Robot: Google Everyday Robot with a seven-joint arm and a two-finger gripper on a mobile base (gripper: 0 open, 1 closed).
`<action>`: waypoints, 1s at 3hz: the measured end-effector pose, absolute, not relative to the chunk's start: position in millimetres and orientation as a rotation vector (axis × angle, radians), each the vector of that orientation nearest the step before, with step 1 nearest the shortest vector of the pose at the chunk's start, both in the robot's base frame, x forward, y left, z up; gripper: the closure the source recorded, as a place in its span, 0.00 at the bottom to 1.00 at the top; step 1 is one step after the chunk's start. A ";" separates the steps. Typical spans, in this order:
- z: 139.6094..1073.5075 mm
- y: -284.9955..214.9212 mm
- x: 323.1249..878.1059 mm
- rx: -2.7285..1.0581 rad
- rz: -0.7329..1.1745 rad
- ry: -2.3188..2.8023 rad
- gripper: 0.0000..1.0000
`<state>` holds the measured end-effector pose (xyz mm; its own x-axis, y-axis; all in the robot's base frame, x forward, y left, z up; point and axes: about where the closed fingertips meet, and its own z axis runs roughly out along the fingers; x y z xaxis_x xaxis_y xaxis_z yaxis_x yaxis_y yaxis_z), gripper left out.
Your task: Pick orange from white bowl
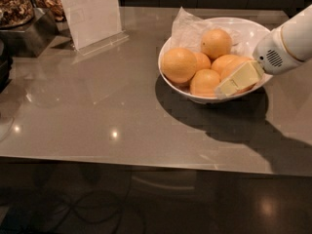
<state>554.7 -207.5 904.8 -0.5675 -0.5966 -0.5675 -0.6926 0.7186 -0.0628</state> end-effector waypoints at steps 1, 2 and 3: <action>896.6 -212.6 560.1 -0.915 0.205 2.364 0.00; 896.8 -212.3 560.6 -0.913 0.204 2.362 0.19; 896.8 -212.3 560.6 -0.913 0.204 2.362 0.42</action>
Offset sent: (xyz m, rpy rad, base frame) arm 0.0045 -0.0045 -0.0070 0.0042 -0.0090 -0.0410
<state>560.6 -212.3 896.8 -0.5891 -0.5643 -0.5784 -0.6552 0.7525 -0.0668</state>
